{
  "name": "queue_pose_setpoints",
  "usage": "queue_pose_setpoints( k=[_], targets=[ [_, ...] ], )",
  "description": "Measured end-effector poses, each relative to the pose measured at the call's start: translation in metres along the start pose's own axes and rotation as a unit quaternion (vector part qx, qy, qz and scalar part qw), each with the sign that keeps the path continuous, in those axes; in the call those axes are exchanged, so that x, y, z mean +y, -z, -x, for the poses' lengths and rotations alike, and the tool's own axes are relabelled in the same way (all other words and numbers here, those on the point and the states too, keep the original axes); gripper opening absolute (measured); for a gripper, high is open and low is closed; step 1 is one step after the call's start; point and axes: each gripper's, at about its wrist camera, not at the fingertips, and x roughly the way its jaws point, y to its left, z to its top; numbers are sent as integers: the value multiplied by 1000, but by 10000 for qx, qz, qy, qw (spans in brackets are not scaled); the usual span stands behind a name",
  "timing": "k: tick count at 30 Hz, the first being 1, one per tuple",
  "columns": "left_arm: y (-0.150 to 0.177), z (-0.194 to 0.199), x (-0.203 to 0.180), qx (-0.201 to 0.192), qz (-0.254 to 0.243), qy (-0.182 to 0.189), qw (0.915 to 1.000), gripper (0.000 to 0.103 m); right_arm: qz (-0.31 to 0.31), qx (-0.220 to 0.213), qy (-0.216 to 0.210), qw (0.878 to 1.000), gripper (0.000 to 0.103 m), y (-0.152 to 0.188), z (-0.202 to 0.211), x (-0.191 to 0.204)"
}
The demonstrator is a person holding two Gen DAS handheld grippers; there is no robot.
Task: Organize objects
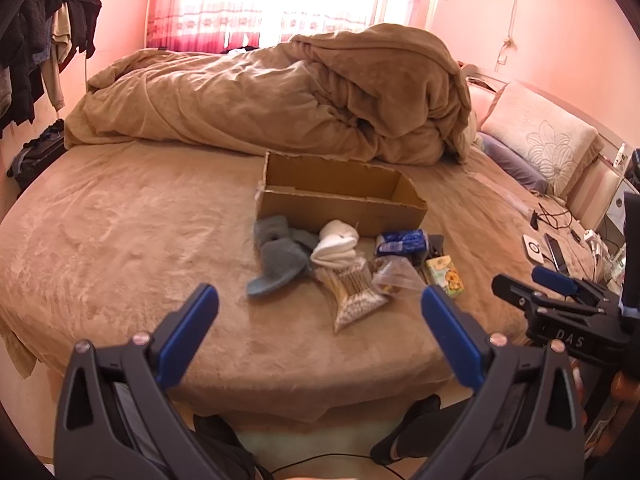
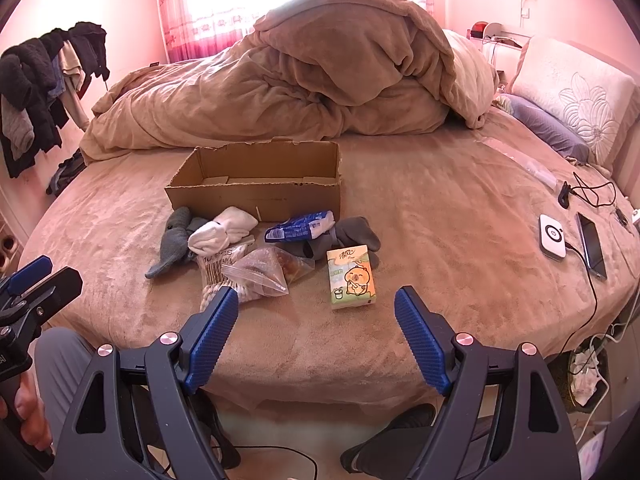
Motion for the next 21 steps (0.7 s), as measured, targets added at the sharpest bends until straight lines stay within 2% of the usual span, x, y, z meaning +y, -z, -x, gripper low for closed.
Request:
queue_pose_setpoints(
  k=[21],
  targets=[
    [0, 0, -2, 2, -1, 27, 10000, 102, -5, 21, -8, 10000, 83, -1, 0, 0]
  ],
)
